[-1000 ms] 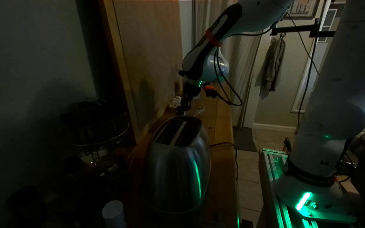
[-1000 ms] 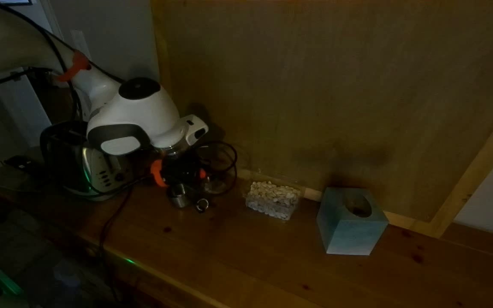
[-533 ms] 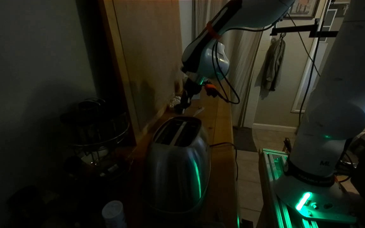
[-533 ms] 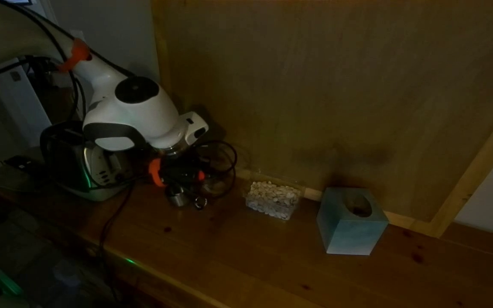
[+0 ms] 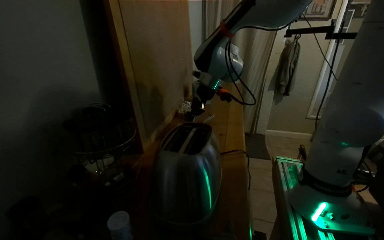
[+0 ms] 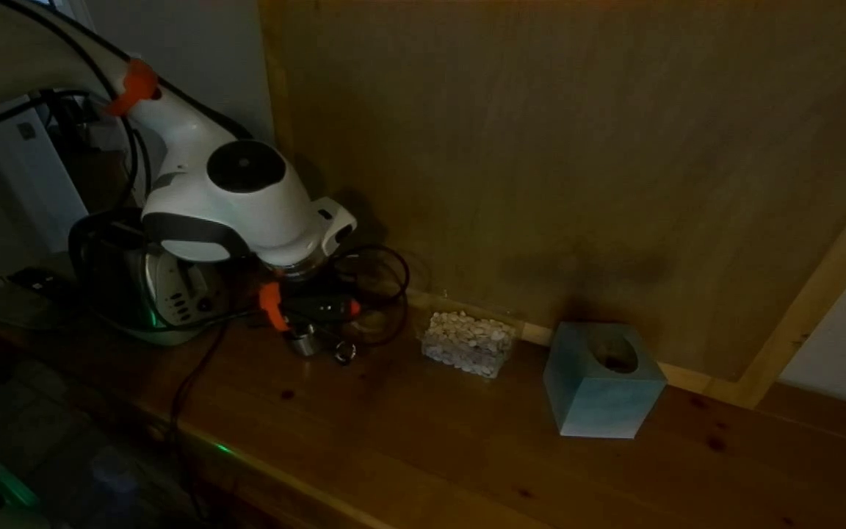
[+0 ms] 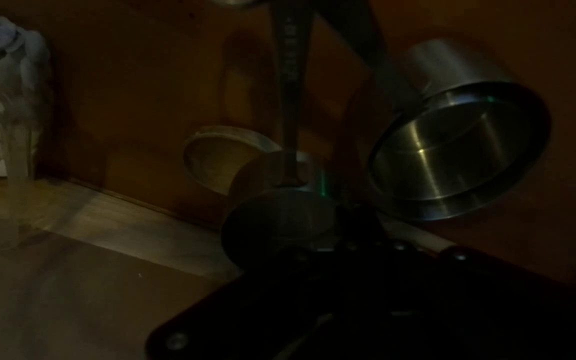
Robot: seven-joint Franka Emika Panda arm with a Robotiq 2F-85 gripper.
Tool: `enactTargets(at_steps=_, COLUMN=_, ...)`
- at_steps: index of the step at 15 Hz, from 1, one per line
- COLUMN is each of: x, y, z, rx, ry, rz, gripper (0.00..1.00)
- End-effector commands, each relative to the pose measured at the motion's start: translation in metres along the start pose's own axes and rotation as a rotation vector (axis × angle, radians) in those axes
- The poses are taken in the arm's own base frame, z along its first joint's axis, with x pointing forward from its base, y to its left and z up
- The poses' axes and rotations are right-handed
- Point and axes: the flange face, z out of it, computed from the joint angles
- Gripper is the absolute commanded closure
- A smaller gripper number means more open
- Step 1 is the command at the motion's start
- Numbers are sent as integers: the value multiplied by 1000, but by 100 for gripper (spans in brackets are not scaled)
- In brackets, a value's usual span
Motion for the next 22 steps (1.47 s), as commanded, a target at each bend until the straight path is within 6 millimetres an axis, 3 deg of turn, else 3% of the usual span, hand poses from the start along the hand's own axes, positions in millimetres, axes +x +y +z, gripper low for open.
enactTargets(at_steps=1, x=-4, y=-1, z=-12, rx=17, ry=52, rz=-59, gripper=99)
enactTargets(at_steps=15, x=-21, y=2, z=-21, rx=87, ry=121, rz=-126, gripper=99)
enactTargets(at_steps=22, x=-23, y=-3, z=-14, rx=98, ry=84, rz=-207, gripper=99)
